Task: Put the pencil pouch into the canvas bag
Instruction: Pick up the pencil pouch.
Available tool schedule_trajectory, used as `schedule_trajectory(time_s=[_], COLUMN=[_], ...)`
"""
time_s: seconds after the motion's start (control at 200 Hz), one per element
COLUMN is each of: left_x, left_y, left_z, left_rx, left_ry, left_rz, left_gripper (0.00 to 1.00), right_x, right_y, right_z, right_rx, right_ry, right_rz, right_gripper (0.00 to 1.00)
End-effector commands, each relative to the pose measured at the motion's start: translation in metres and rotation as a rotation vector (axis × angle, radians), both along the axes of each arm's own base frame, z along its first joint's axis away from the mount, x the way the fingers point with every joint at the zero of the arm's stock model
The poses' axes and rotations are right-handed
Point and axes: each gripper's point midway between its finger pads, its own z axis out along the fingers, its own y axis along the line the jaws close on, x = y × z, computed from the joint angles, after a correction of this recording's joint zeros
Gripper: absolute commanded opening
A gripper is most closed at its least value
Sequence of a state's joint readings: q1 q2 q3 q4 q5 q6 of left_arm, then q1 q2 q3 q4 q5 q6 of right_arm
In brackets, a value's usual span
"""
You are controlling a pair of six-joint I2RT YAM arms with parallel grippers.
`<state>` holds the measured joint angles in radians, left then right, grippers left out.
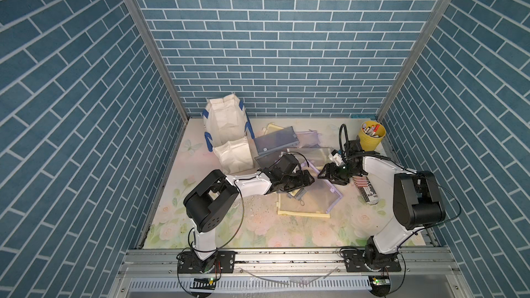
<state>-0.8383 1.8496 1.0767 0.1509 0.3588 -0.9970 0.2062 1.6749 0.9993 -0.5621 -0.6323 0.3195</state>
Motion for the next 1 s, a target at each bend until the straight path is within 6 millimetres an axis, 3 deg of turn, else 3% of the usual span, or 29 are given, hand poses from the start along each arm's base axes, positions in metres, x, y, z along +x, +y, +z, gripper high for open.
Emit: schedule_trajectory(time_s=[0.0,0.14,0.44,0.495,0.625,0.65,0.845,0.99], left_x=[0.014,0.014,0.012,0.012,0.009,0.008,-0.001,0.004], left_y=[-0.013,-0.015,-0.011,-0.010,-0.004,-0.002,0.031,0.085], left_z=[0.017,0.020,0.025,0.028,0.040,0.045,0.091,0.133], left_rx=[-0.078,-0.111,-0.130,-0.138,-0.146,-0.144,0.006,0.221], left_ry=[-0.047,-0.056,-0.079,-0.086,-0.106,-0.115,-0.181,-0.187], left_rz=[0.041,0.054,0.065,0.068,0.069,0.070,0.061,0.081], left_gripper=[0.77,0.67,0.48,0.39,0.05,0.00,0.00,0.00], right_x=[-0.018,-0.025,-0.022,-0.021,-0.018,-0.017,-0.006,0.003], right_y=[0.007,0.011,0.026,0.027,0.030,0.029,0.020,0.005], right_z=[0.011,0.025,0.035,0.038,0.049,0.052,0.092,0.112], right_rx=[0.050,0.096,0.186,0.194,0.210,0.208,0.148,0.035], right_ry=[-0.010,-0.052,-0.073,-0.081,-0.091,-0.097,-0.217,-0.266], right_rz=[0.031,0.048,0.077,0.079,0.077,0.074,0.031,-0.001], right_gripper=[0.49,0.27,0.00,0.00,0.00,0.02,0.33,0.51])
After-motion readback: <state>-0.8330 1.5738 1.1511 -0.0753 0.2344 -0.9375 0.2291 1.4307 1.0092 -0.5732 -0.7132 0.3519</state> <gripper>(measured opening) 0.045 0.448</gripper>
